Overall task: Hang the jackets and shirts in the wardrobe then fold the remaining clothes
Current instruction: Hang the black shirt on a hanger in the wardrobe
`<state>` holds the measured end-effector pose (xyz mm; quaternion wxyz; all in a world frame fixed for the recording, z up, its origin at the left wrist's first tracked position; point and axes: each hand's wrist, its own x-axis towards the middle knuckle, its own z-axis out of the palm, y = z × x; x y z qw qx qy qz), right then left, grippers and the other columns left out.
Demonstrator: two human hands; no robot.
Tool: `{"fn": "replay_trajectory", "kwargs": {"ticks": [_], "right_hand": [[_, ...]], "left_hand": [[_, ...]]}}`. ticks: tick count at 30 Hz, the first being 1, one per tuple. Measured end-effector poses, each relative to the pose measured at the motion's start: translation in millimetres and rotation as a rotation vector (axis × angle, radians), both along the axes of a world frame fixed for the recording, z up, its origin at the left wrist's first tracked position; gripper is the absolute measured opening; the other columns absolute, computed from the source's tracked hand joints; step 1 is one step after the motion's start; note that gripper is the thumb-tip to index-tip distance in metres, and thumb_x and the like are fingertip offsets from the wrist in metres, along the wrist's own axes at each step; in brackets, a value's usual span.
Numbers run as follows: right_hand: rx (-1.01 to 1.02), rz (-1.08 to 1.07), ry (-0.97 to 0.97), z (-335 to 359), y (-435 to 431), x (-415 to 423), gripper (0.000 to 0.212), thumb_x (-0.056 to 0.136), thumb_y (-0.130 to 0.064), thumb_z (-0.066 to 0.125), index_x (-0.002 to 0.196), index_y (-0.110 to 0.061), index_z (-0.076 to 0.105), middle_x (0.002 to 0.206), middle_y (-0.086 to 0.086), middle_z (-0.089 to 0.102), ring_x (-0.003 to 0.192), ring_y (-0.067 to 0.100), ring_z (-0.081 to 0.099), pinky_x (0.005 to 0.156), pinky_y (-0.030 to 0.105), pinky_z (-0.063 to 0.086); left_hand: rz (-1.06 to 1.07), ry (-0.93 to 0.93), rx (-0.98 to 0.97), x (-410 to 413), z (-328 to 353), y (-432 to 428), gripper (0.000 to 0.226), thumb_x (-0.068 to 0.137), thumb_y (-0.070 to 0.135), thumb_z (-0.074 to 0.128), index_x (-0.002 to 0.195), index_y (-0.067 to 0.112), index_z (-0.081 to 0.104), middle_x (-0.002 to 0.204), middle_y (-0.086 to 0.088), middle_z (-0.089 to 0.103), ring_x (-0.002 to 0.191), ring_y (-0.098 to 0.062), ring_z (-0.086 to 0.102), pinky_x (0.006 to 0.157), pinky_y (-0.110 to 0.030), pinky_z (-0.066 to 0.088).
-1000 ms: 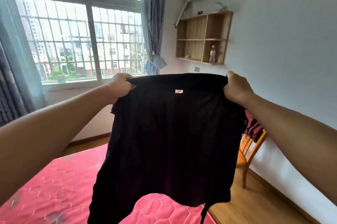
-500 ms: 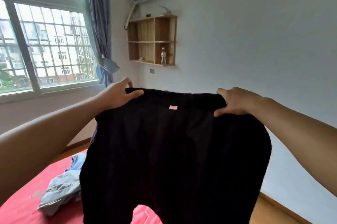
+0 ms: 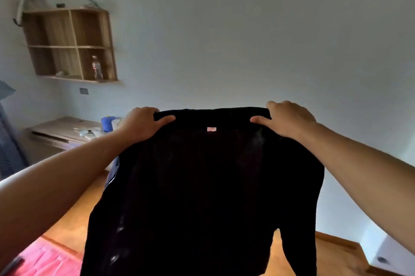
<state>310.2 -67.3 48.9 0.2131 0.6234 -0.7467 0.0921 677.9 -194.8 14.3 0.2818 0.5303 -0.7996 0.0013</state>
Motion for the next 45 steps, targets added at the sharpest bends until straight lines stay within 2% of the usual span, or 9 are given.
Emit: {"fn": "replay_trajectory", "kwargs": {"ticks": [8, 13, 21, 25, 28, 32, 38, 41, 45], "right_hand": [[-0.056, -0.287, -0.016, 9, 81, -57, 0.070, 0.083, -0.086, 0.034, 0.084, -0.017, 0.045, 0.076, 0.002, 0.058, 0.065, 0.020, 0.058, 0.054, 0.032, 0.045], [-0.095, -0.462, -0.016, 9, 142, -74, 0.071, 0.083, -0.088, 0.031, 0.082, -0.018, 0.043, 0.074, 0.003, 0.057, 0.062, 0.021, 0.055, 0.051, 0.034, 0.042], [-0.134, -0.780, 0.021, 2, 257, -62, 0.075, 0.084, -0.087, 0.027, 0.090, -0.014, 0.045, 0.077, 0.002, 0.054, 0.064, 0.022, 0.049, 0.052, 0.036, 0.038], [-0.134, -0.935, 0.022, -4, 323, -41, 0.070, 0.085, -0.085, 0.027, 0.082, -0.017, 0.043, 0.071, 0.003, 0.054, 0.059, 0.021, 0.051, 0.048, 0.034, 0.036], [-0.138, -1.035, -0.003, -5, 376, -24, 0.069, 0.086, -0.086, 0.027, 0.078, -0.019, 0.042, 0.069, 0.004, 0.057, 0.060, 0.022, 0.056, 0.051, 0.036, 0.045], [-0.116, -1.202, -0.018, -5, 446, 1, 0.073, 0.083, -0.088, 0.022, 0.082, -0.018, 0.044, 0.074, 0.003, 0.058, 0.065, 0.021, 0.057, 0.057, 0.039, 0.049], [-0.126, -1.413, -0.022, -2, 541, 38, 0.075, 0.084, -0.088, 0.025, 0.097, -0.017, 0.048, 0.079, -0.001, 0.051, 0.072, 0.022, 0.056, 0.061, 0.040, 0.049], [-0.133, -1.495, -0.020, 1, 590, 57, 0.070, 0.085, -0.084, 0.026, 0.089, -0.017, 0.045, 0.075, 0.000, 0.051, 0.066, 0.017, 0.051, 0.060, 0.038, 0.045], [-0.186, -1.585, -0.051, 7, 665, 80, 0.074, 0.085, -0.086, 0.027, 0.093, -0.016, 0.051, 0.083, 0.002, 0.058, 0.078, 0.024, 0.060, 0.067, 0.040, 0.051]], "left_hand": [[-0.267, 0.066, -0.003, -118, 2, -14, 0.067, 0.084, 0.084, 0.038, 0.083, 0.023, 0.067, 0.078, 0.005, 0.067, 0.077, -0.017, 0.061, 0.066, -0.035, 0.049], [-0.462, 0.083, 0.001, -182, 7, -4, 0.065, 0.086, 0.082, 0.038, 0.088, 0.025, 0.069, 0.081, 0.004, 0.068, 0.079, -0.019, 0.063, 0.074, -0.038, 0.055], [-0.781, 0.089, 0.002, -269, 6, 44, 0.062, 0.085, 0.083, 0.040, 0.079, 0.026, 0.065, 0.075, 0.004, 0.066, 0.075, -0.019, 0.061, 0.070, -0.037, 0.052], [-0.958, 0.073, 0.028, -314, 5, 93, 0.061, 0.086, 0.081, 0.041, 0.080, 0.025, 0.065, 0.072, 0.002, 0.065, 0.074, -0.019, 0.060, 0.070, -0.037, 0.053], [-1.081, 0.046, 0.051, -340, 4, 139, 0.062, 0.086, 0.081, 0.040, 0.076, 0.023, 0.062, 0.070, 0.000, 0.065, 0.072, -0.018, 0.060, 0.067, -0.036, 0.052], [-1.253, 0.032, 0.073, -366, 2, 207, 0.058, 0.088, 0.078, 0.041, 0.073, 0.025, 0.060, 0.071, 0.001, 0.064, 0.073, -0.017, 0.060, 0.066, -0.035, 0.048], [-1.480, 0.049, 0.097, -394, -2, 320, 0.065, 0.085, 0.084, 0.039, 0.081, 0.026, 0.068, 0.077, 0.001, 0.068, 0.077, -0.020, 0.064, 0.076, -0.039, 0.056], [-1.562, 0.050, 0.088, -399, 3, 380, 0.065, 0.086, 0.080, 0.042, 0.075, 0.021, 0.066, 0.072, -0.003, 0.067, 0.072, -0.022, 0.063, 0.069, -0.037, 0.053], [-1.678, 0.057, 0.091, -402, 12, 458, 0.054, 0.090, 0.075, 0.044, 0.066, 0.029, 0.058, 0.063, 0.004, 0.062, 0.064, -0.015, 0.059, 0.059, -0.032, 0.042]]}}
